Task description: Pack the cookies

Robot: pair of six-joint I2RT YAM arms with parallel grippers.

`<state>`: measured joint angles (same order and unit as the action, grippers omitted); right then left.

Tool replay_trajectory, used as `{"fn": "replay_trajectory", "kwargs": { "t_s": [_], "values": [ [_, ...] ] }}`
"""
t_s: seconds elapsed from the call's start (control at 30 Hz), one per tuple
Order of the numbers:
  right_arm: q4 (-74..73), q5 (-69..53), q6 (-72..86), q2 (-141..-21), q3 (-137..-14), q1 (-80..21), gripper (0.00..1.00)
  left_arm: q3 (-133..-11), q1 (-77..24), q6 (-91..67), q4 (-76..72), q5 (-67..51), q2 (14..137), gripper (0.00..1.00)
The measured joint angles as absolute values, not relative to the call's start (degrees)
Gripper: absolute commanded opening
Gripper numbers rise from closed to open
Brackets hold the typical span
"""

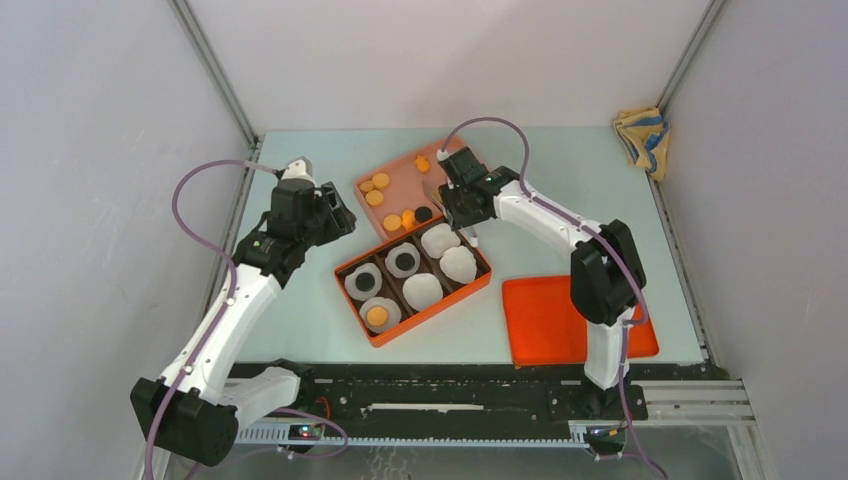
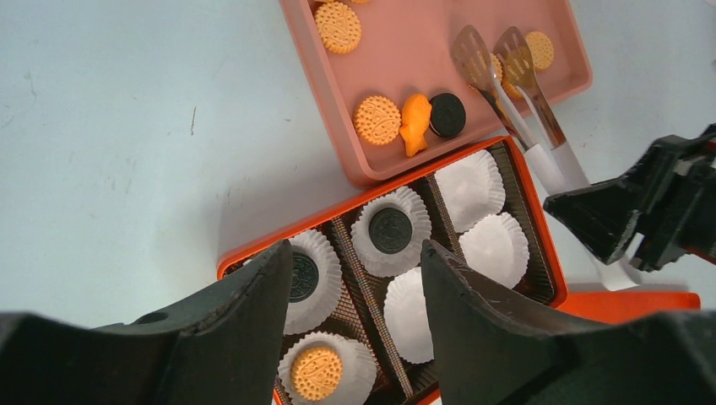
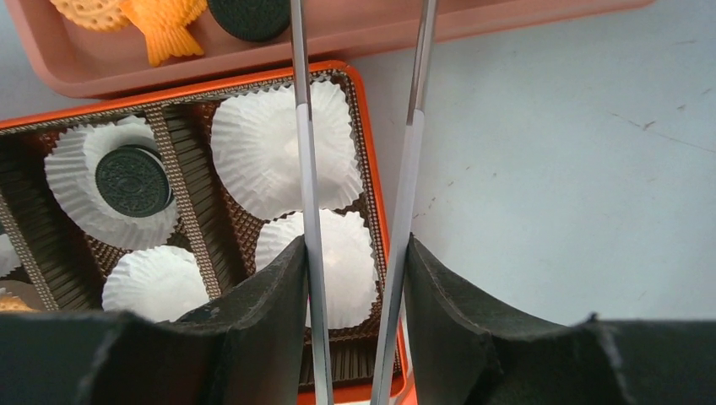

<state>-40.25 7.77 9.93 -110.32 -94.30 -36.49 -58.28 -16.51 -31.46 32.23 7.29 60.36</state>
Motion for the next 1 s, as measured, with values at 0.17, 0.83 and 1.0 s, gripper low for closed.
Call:
{"fn": "replay_trajectory", "kwargs": {
  "t_s": [0.17,0.83,1.0],
  "values": [
    [-42.5,8.1,9.9,-112.5,-95.5,-37.3,0.29,-58.3,-16.5,-31.5,32.2,7.3,60.3,0.63],
    [-44.7,11.1,10.0,-100.2,-98.2,-39.6,0.04,-58.3,-16.5,-31.5,31.8,7.0,58.9,0.63],
    [-44.9,11.4,10.0,-92.6,-94.8,-42.9,0.03,-58.3,-16.5,-31.5,31.9,7.0,58.7,0.62]
  ]
}}
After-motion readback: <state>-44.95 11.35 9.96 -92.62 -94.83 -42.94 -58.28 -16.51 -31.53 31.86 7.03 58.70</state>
